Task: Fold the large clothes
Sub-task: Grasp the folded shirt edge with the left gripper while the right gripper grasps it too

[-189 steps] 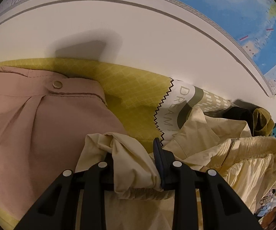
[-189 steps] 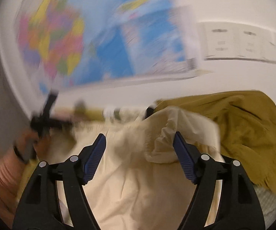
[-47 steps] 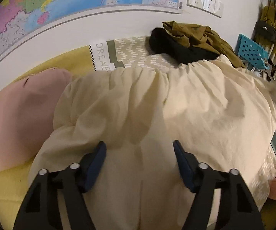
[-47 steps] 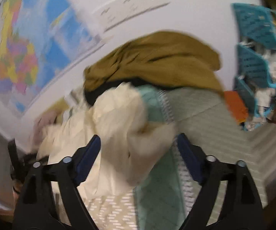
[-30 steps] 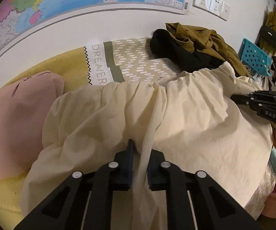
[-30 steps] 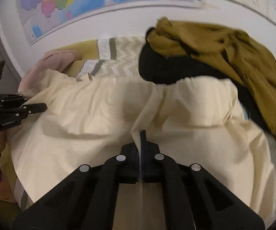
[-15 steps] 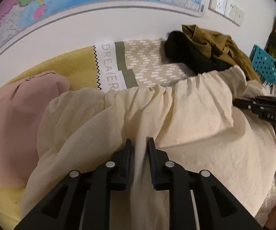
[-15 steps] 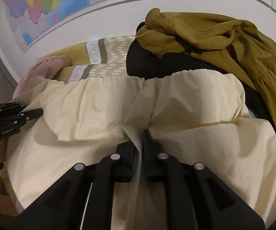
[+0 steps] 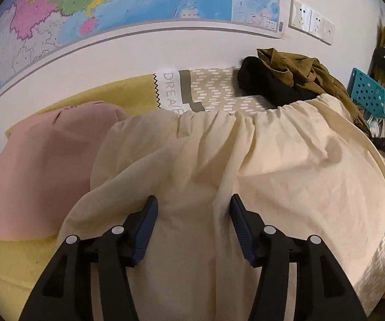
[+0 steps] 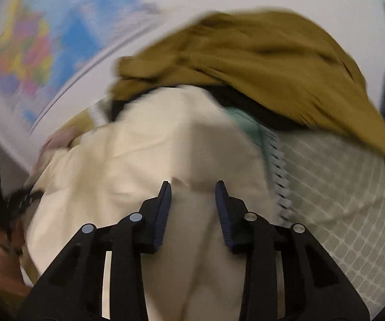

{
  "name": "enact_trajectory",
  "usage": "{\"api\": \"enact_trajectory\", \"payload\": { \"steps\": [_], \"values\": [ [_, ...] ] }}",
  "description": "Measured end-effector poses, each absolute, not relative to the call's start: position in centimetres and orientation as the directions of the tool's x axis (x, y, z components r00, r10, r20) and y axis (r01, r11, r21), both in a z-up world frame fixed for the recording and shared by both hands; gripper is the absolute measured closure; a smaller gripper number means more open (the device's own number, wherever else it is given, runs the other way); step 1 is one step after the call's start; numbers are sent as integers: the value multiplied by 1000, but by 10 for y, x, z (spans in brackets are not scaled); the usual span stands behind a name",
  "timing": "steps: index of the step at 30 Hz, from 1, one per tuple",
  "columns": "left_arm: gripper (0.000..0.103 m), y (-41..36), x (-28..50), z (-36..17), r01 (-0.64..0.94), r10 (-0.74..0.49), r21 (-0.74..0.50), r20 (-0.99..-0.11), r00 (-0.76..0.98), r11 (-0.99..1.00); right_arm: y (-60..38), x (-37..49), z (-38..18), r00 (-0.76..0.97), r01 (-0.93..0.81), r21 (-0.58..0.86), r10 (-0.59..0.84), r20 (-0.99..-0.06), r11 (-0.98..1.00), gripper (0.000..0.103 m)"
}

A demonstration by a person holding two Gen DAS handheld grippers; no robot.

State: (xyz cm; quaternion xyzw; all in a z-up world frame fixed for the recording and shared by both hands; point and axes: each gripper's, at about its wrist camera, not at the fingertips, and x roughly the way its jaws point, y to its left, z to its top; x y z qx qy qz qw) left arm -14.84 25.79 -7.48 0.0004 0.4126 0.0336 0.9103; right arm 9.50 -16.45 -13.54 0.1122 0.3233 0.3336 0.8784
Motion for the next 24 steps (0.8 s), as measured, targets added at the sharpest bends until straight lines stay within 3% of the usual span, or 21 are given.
{"api": "enact_trajectory", "payload": {
  "steps": [3, 6, 11, 14, 17, 20, 24],
  "values": [
    [47, 256, -148, -76, -69, 79, 45, -752, 654, 997, -168, 97, -141, 568, -499, 446, 669, -480, 743, 69],
    [45, 252, -152, -72, -75, 99, 66, -749, 656, 995, -168, 83, -126, 597, -496, 384, 627, -501, 779, 64],
    [41, 256, -185, -53, -85, 103, 60, -706, 701, 995, -176, 42, -94, 610, -577, 344, 671, -420, 740, 61],
    [41, 265, -205, -51, -95, 87, 27, -696, 713, 995, -162, 27, -95, 565, -633, 323, 705, -429, 703, 53],
    [43, 285, -217, -62, -141, 67, -44, -717, 694, 989, -150, 33, -117, 544, -617, 313, 679, -493, 722, 58],
    [50, 301, -223, -78, -189, 66, -88, -730, 680, 978, -149, 46, -136, 539, -575, 342, 658, -525, 743, 71],
    [47, 300, -219, -90, -208, 94, -62, -742, 663, 976, -151, 51, -140, 532, -558, 380, 669, -519, 738, 71]
  ]
}}
